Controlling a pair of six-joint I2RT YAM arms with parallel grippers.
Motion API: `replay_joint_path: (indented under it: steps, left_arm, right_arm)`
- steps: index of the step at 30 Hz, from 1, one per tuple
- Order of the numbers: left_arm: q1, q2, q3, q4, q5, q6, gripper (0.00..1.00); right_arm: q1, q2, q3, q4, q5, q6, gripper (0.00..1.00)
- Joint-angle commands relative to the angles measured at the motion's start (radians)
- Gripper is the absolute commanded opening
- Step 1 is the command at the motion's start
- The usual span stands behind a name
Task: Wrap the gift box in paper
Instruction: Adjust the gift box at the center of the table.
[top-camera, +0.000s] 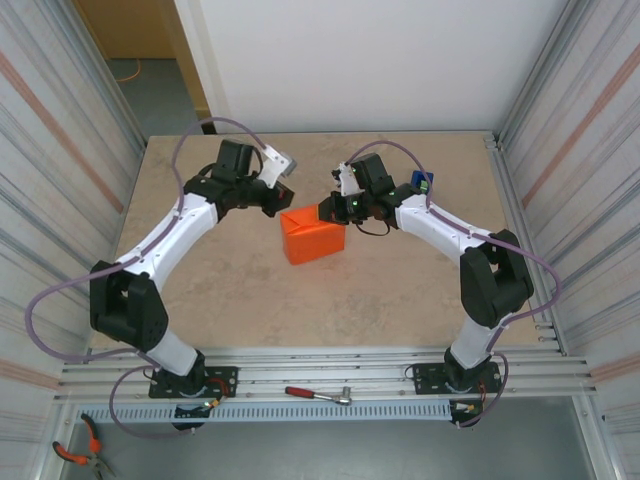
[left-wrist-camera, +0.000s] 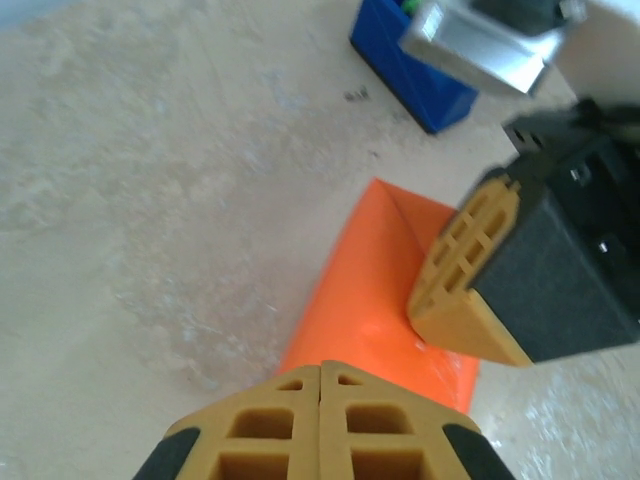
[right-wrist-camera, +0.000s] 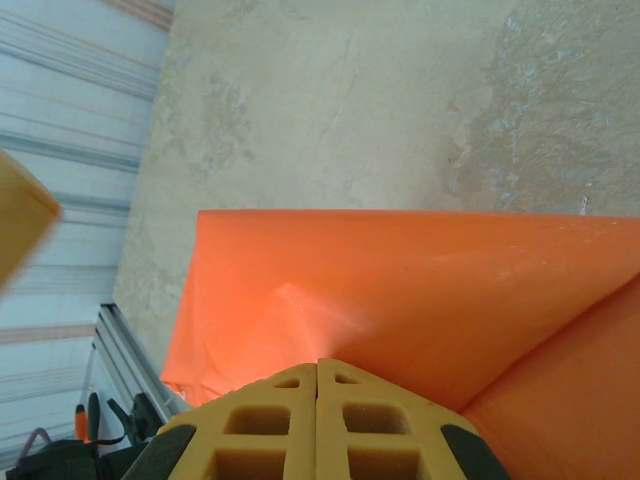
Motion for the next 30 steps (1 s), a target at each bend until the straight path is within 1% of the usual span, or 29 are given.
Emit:
replay_joint_path:
  steps: [1,11,24,30]
  left_arm:
    - [-0.041,0.012,0.028,-0.078,0.023,0.072,0.00]
    - [-0.066,0.065,0.047,-0.104,0.019,0.080,0.00]
    - [-0.072,0.062,-0.013,-0.091,0.020,0.078,0.00]
    - [-0.083,0.061,-0.036,-0.095,-0.009,0.091,0.00]
  right_arm:
    - [-0.003,0.030,-0.052,-0.101,0.053,-0.028,0.00]
    - [-0.003,0.037,-0.061,-0.098,0.052,-0.027,0.00]
    - [-0.005,0.035,-0.062,-0.095,0.048,-0.025,0.00]
    - [-0.005,0.029,-0.056,-0.093,0.043,-0.020,0.00]
